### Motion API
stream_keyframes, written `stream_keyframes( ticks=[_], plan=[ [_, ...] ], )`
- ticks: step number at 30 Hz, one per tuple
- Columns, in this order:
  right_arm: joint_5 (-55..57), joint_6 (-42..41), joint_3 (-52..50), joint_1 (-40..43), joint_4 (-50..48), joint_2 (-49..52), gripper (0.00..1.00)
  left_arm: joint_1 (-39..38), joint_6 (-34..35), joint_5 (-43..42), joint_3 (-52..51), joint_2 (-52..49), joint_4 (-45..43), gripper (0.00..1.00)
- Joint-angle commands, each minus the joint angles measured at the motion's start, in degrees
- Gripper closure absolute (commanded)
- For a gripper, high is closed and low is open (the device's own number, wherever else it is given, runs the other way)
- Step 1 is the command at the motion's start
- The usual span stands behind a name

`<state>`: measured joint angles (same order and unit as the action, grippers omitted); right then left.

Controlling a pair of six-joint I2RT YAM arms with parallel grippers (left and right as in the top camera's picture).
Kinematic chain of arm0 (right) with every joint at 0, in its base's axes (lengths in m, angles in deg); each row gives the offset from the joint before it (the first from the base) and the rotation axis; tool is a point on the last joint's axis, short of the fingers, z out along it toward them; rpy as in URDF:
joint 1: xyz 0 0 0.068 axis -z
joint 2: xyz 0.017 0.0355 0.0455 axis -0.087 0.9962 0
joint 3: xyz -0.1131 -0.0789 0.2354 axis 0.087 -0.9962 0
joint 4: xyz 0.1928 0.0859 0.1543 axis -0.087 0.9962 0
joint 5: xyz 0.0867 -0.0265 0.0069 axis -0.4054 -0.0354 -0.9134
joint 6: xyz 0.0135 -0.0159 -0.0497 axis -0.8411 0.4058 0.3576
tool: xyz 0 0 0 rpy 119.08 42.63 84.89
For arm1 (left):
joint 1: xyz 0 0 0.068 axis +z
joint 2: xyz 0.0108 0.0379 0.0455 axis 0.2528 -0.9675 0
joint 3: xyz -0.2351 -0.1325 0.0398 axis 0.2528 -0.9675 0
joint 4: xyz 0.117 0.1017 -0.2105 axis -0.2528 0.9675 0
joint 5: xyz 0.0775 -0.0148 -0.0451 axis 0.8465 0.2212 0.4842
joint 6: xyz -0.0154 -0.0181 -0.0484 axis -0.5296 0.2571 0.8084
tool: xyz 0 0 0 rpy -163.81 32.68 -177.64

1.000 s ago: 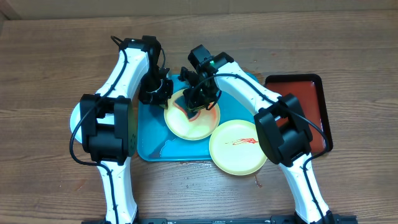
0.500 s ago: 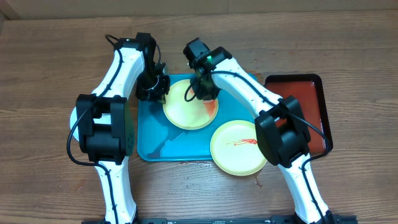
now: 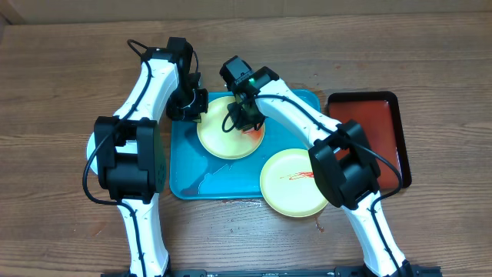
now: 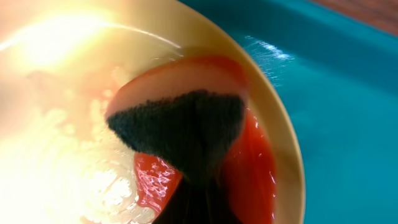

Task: Clean dirty plates on tray and stack at the side
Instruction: 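Scrub the yellow plate with the sponge in circles, right gripper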

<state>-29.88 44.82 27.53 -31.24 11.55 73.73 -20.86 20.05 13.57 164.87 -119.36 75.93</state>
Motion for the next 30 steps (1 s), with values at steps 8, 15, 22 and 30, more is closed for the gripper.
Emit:
stream_keyframes(
  ticks=[8,15,22,30],
  plan=[
    [-16.87,-7.61,-3.08,-2.03,-2.54,0.92,0.96,0.63,7.93,-1.97,0.09,-1.42,-1.29,0.96],
    [-17.11,-13.38,-3.10,-3.15,-4.63,0.92,0.96,0.63,8.09,-6.64,0.07,-2.10,-1.64,0.96],
    [-18.03,-9.05,-3.10,-3.10,-1.77,0.90,0.96,0.72,8.07,-6.60,0.07,-2.10,-2.14,0.96],
    [-12.35,-5.20,0.07,-0.13,4.76,0.42,0.96,1.81,7.30,-5.57,0.07,-2.10,-1.97,0.96]
  ],
)
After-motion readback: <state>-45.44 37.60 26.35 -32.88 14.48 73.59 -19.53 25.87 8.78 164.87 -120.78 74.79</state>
